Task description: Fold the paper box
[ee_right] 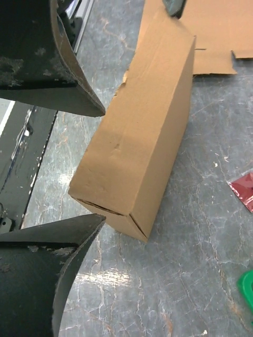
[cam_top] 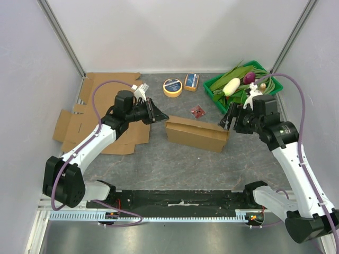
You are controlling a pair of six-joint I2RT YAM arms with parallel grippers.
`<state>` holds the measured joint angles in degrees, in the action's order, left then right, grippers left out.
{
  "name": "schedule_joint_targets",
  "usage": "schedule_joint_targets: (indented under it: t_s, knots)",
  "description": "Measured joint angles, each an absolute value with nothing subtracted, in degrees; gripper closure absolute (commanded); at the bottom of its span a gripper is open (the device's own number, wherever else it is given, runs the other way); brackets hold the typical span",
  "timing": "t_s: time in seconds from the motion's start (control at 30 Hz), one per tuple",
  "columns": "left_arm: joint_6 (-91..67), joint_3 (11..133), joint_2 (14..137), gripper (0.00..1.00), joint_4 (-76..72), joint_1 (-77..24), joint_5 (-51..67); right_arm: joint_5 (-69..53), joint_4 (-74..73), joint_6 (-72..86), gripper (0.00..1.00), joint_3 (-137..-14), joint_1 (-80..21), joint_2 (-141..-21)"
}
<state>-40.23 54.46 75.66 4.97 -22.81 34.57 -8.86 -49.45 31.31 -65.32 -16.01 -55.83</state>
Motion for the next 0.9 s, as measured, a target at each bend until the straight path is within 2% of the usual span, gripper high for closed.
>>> schedule_joint_targets:
  t_s: [0.07,0.17,0.3,0.43,0.57,0.8,0.9]
  knots:
    - [-40.23,54.46,75.66,0.82,4.99,-22.85,34.57,-10.63,-50.54,31.66,0.25,-67.09,-13.15,-56.64]
    - [-40.23,54.46,75.66,0.81,5.02,-22.85,34.57,-12.69,-52.16,32.12,0.40,-67.40,-8.91,-57.28]
    - [-40.23,54.48,75.68,0.81,5.02,-22.85,34.59,-18.90,-53.41,33.69,0.44,-63.48,-2.50,-57.28]
    - [-40.23,54.48,75.79,0.81,5.02,-22.85,34.59,-23.86,-53.91,35.59,0.57,-60.01,-1.21,-57.28]
    - [-40.23,54.48,76.12,0.81,5.04,-22.85,34.54,-28.51,-52.14,37.91,0.58,-57.69,-1.54,-57.21]
    - [-40.21,54.48,76.27,0.87,4.78,-22.57,33.23,-29.45,-48.58,40.75,0.76,-55.53,-1.30,-57.08]
    - [-40.18,54.35,76.51,0.89,3.88,-22.57,32.47,-28.58,-43.38,41.12,0.80,-53.36,-1.10,-56.75]
